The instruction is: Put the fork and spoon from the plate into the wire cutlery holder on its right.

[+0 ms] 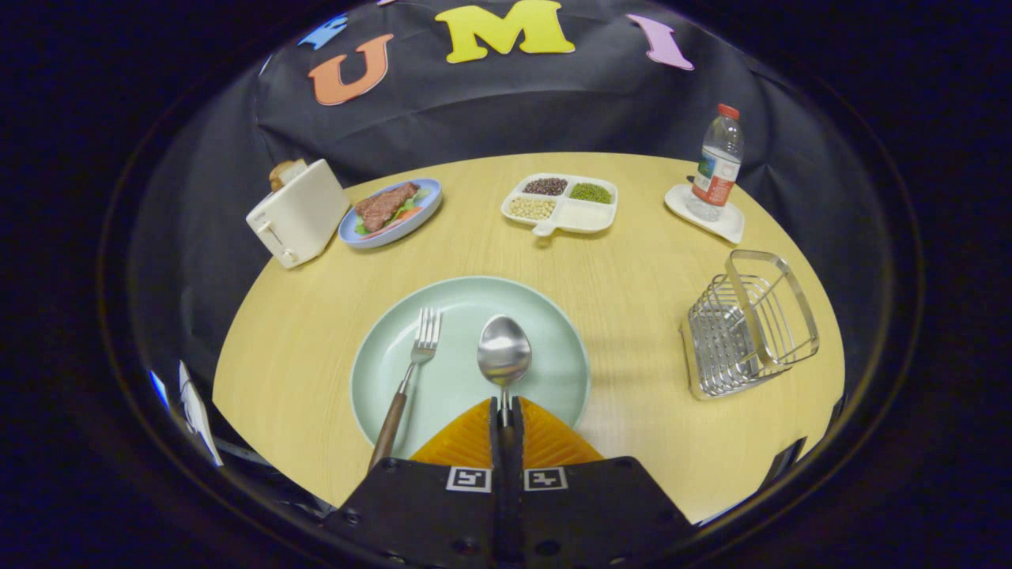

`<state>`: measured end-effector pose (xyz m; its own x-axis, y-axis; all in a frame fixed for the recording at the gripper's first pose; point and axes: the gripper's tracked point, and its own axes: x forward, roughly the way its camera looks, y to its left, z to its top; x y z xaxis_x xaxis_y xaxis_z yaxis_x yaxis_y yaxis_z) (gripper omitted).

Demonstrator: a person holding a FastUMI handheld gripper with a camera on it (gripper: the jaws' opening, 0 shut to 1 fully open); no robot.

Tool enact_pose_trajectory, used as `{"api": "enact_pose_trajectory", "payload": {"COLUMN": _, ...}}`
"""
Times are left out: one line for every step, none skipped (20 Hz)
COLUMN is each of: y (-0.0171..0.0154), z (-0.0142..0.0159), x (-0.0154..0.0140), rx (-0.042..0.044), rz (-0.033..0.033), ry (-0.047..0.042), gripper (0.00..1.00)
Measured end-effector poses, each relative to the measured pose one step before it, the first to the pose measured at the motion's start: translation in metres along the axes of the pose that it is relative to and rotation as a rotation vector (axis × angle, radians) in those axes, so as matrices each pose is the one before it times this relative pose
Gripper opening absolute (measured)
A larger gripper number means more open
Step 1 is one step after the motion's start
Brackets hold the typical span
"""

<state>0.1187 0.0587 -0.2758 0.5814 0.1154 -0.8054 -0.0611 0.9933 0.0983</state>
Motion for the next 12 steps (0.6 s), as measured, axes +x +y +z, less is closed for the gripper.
{"api": "enact_pose_trajectory", "payload": {"y": 0.00009, "z": 0.00206, "x": -0.00257, "rx": -0.00219, "rz": 0.00229, "ry": -0.00846, "gripper": 0.00}}
{"api": "enact_pose_trajectory", "payload": {"y": -0.00126, "z": 0.00263, "x": -0.00281, "rx": -0.00349, "rz": 0.00134, "ry": -0.00797, "gripper": 0.00}}
{"api": "enact_pose_trajectory", "payload": {"y": -0.00076, "z": 0.00221, "x": -0.00307, "rx": 0.00130, "rz": 0.00378, "ry": -0.00694, "gripper": 0.00}}
{"api": "enact_pose_trajectory", "payload": {"y": -0.00235, "z": 0.00343, "x": -0.00351, "rx": 0.00438, "rz": 0.00067, "ry": -0.00851, "gripper": 0.01}}
{"api": "enact_pose_trajectory", "payload": {"y": -0.00312, "z": 0.00421, "x": -0.00489, "rx": 0.00800, "rz": 0.00239, "ry": -0.01119, "gripper": 0.01}}
{"api": "enact_pose_trajectory", "payload": {"y": -0.00356, "z": 0.00476, "x": -0.00547, "rx": 0.00591, "rz": 0.00369, "ry": -0.01332, "gripper": 0.01}}
{"api": "enact_pose_trajectory", "payload": {"y": -0.00415, "z": 0.00468, "x": -0.00553, "rx": 0.00651, "rz": 0.00201, "ry": -0.01540, "gripper": 0.01}}
{"api": "enact_pose_trajectory", "payload": {"y": -0.00649, "z": 0.00513, "x": -0.00637, "rx": 0.00524, "rz": -0.00316, "ry": -0.01612, "gripper": 0.00}}
{"api": "enact_pose_trajectory", "payload": {"y": -0.00687, "z": 0.00568, "x": -0.00669, "rx": 0.00540, "rz": -0.00637, "ry": -0.01742, "gripper": 0.01}}
{"api": "enact_pose_trajectory", "payload": {"y": -0.00869, "z": 0.00462, "x": -0.00691, "rx": 0.00597, "rz": -0.00911, "ry": -0.01621, "gripper": 0.01}}
{"api": "enact_pose_trajectory", "payload": {"y": -0.00889, "z": 0.00478, "x": -0.00602, "rx": 0.00585, "rz": -0.00647, "ry": -0.01706, "gripper": 0.01}}
{"api": "enact_pose_trajectory", "payload": {"y": -0.00837, "z": 0.00464, "x": -0.00563, "rx": 0.00865, "rz": -0.00480, "ry": -0.01604, "gripper": 0.01}}
